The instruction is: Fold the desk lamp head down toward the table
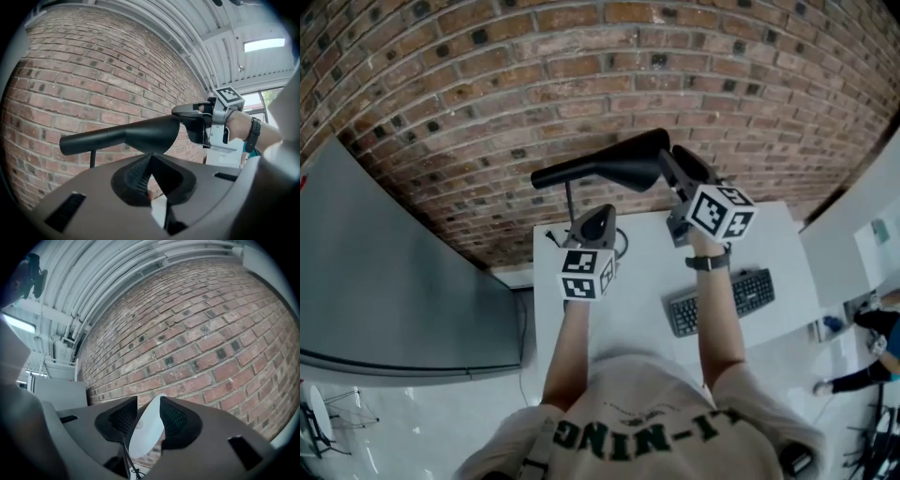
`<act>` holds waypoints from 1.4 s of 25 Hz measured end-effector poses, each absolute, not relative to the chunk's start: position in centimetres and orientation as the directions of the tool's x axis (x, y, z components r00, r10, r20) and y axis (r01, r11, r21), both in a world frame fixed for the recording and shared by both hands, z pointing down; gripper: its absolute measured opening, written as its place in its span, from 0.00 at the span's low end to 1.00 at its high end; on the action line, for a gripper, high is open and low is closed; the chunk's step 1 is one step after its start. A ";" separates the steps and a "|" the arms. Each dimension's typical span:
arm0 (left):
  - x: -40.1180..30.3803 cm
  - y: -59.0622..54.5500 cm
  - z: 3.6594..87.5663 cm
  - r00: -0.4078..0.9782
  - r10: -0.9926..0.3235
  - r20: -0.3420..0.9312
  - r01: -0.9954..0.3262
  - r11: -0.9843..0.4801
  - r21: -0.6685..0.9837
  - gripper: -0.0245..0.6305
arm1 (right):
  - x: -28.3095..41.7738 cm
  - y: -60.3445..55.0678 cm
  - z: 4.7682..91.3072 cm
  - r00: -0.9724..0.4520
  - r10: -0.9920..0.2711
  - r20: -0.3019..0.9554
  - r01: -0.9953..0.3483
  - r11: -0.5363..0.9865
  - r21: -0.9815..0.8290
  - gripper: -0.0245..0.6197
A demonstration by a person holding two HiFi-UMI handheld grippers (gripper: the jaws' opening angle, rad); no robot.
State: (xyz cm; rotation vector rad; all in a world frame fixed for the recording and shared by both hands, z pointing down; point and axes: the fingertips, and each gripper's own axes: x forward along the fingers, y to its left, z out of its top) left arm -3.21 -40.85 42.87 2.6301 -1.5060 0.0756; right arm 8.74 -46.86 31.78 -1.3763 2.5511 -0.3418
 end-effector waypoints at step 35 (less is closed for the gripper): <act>-4.0 -40.9 42.6 0.486 -0.868 0.097 -0.874 -0.482 0.069 0.04 | 9.0 -48.8 34.0 -0.499 -0.867 0.020 -0.810 0.458 -0.365 0.20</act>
